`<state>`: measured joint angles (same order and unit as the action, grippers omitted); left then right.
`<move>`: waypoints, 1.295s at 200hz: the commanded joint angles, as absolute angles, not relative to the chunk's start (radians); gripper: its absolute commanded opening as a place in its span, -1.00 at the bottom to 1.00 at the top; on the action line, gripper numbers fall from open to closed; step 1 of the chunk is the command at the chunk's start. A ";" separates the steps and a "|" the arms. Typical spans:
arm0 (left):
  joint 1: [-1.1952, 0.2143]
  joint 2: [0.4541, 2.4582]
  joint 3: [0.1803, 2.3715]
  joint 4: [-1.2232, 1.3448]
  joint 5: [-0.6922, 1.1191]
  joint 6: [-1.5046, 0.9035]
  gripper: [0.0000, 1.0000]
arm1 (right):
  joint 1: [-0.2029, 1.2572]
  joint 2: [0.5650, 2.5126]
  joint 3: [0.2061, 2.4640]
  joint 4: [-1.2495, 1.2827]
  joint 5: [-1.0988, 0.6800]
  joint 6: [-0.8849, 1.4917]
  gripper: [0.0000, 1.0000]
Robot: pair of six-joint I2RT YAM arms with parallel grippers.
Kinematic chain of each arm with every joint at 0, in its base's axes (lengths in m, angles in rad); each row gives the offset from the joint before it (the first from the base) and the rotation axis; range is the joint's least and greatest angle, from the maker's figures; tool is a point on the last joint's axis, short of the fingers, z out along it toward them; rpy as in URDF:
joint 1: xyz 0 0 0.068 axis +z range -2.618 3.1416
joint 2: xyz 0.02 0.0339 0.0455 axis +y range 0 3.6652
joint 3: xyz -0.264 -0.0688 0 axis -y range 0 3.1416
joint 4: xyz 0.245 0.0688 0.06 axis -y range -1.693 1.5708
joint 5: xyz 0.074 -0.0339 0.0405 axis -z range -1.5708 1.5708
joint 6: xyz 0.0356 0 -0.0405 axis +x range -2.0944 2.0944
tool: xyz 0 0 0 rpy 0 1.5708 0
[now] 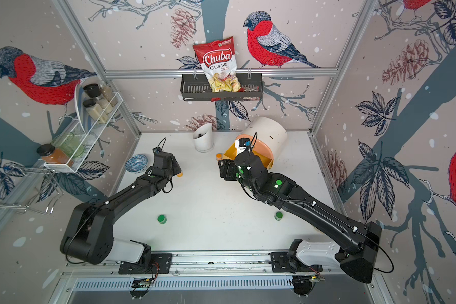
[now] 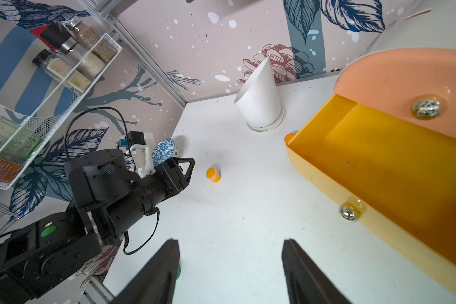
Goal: Put the paint cans in the drawer according to color
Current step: Pick up the paint can at the center of the board.
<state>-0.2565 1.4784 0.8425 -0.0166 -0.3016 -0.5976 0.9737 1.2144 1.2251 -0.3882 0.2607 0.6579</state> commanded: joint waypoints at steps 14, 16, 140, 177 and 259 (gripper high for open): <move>-0.220 1.631 0.940 -0.095 -0.239 -0.597 0.07 | 0.976 1.217 1.200 -0.339 0.268 0.681 0.34; -0.219 1.641 0.946 -0.098 -0.238 -0.594 0.07 | 0.976 1.216 1.198 -0.338 0.268 0.682 0.35; -0.248 1.848 1.063 -0.147 -0.188 -0.549 -0.12 | 0.961 1.232 1.190 -0.344 0.258 0.678 0.36; -0.344 1.825 1.034 -0.155 -0.171 -0.560 -0.32 | 0.949 1.217 1.174 -0.350 0.263 0.681 0.37; -0.610 1.800 1.054 -0.273 -0.161 -0.572 -0.55 | 0.903 1.154 1.119 -0.362 0.257 0.690 0.37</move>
